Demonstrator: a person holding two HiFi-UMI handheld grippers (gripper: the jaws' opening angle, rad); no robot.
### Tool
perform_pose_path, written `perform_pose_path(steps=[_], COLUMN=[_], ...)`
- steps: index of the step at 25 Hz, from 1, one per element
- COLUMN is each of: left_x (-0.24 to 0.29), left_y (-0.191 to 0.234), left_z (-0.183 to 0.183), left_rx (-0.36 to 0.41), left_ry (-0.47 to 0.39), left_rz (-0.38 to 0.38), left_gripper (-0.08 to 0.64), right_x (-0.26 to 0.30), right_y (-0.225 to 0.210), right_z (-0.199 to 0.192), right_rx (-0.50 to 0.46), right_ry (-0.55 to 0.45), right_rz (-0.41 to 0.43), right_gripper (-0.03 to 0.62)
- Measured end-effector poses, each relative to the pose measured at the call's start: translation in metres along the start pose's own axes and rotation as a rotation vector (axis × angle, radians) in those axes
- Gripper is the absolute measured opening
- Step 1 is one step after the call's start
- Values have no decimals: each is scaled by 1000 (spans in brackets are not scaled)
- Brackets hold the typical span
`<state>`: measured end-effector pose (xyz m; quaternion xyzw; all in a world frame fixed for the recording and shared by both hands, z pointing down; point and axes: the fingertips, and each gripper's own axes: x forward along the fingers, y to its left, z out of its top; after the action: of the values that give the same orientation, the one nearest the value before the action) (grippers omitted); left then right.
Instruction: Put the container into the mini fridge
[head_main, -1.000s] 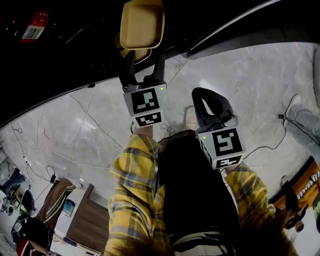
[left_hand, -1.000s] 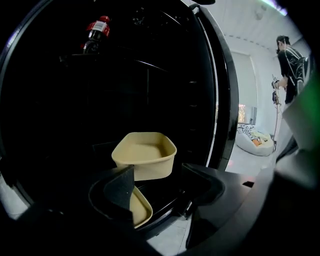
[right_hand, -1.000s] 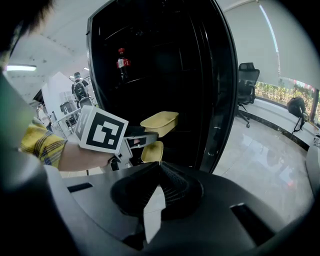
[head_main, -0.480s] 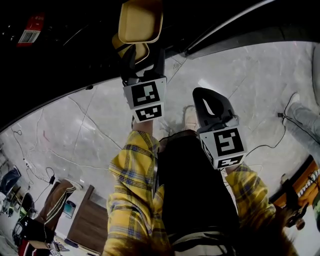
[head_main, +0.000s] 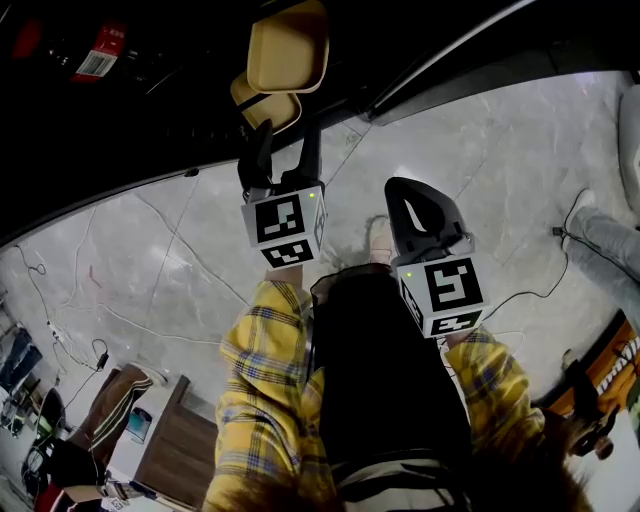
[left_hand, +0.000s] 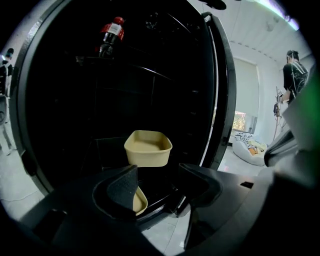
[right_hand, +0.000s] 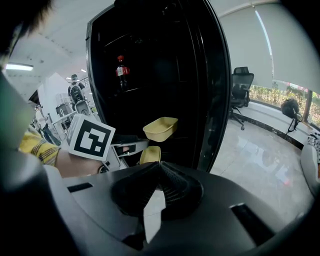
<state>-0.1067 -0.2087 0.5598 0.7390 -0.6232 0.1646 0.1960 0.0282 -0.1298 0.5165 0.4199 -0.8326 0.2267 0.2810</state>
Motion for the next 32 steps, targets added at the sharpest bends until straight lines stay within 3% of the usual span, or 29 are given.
perform_pose_path(steps=[16,24,32], left_x=[-100,-167,-211], left_y=[-15,-17,-14], left_z=[32,59,95], left_rx=[-64,-71,-15], left_ry=[-9,-9,-47], left_rz=[-61,-75,-94], left_gripper=[233,150,69], right_x=[-35,-68,-105], right_y=[5,16,31], right_z=[40,68,80], right_rx=[47,44,52], right_ry=[-73,-108,-142], right_rz=[-68,-93,-108], right_gripper=[28,26,26])
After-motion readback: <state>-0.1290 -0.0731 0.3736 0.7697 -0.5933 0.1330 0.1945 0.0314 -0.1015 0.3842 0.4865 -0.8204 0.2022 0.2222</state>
